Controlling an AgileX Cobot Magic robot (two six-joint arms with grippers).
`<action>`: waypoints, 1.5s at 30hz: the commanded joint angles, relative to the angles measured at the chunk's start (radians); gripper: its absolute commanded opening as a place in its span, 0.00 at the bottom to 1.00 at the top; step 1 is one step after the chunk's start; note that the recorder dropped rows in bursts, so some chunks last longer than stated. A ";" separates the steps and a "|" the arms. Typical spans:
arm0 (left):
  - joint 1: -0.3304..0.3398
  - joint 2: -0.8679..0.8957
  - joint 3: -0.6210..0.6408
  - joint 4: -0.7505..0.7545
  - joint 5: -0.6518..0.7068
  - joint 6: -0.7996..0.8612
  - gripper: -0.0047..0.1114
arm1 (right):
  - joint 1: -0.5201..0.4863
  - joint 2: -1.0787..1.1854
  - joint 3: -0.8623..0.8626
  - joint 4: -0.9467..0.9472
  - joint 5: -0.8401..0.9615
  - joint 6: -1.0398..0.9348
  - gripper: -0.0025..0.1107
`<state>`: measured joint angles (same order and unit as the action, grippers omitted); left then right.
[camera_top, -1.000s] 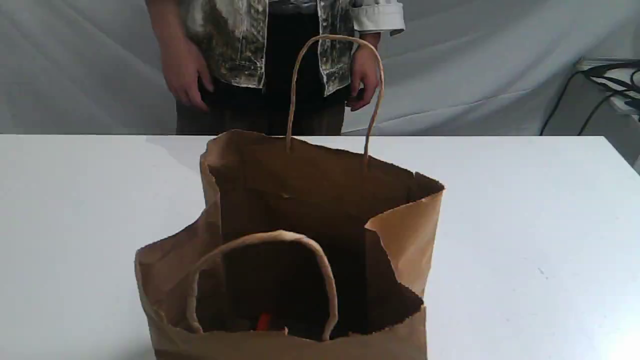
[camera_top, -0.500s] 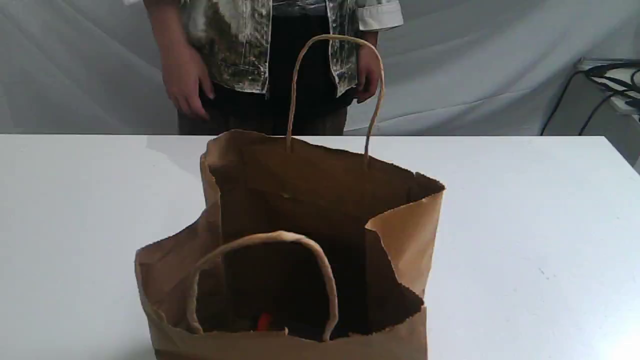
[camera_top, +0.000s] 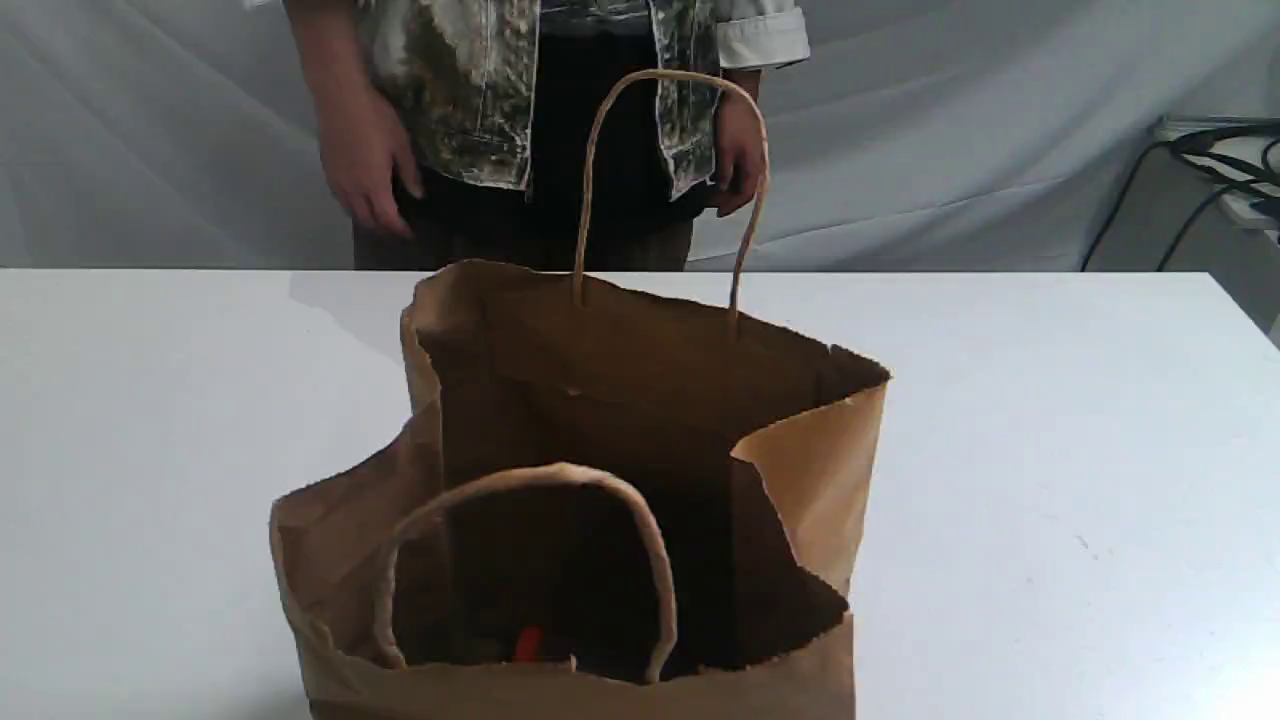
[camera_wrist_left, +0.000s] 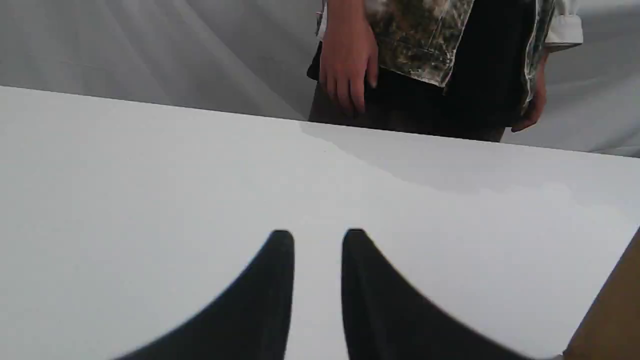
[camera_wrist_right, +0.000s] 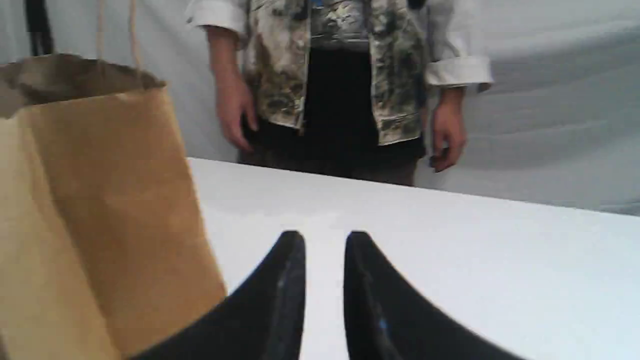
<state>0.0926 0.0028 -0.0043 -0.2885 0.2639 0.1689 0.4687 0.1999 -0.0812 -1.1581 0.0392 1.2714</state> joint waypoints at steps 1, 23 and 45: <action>0.001 -0.003 0.004 -0.004 0.001 -0.006 0.21 | -0.001 0.034 0.003 0.178 -0.052 -0.007 0.15; 0.001 -0.003 0.004 -0.004 0.001 -0.006 0.21 | 0.077 0.038 -0.003 1.327 -0.301 -1.300 0.15; 0.001 -0.003 0.004 0.000 0.001 -0.006 0.21 | -0.162 0.003 0.081 1.651 -0.078 -1.639 0.15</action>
<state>0.0926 0.0028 -0.0043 -0.2885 0.2655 0.1689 0.3532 0.2087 -0.0081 0.4960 -0.0177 -0.3600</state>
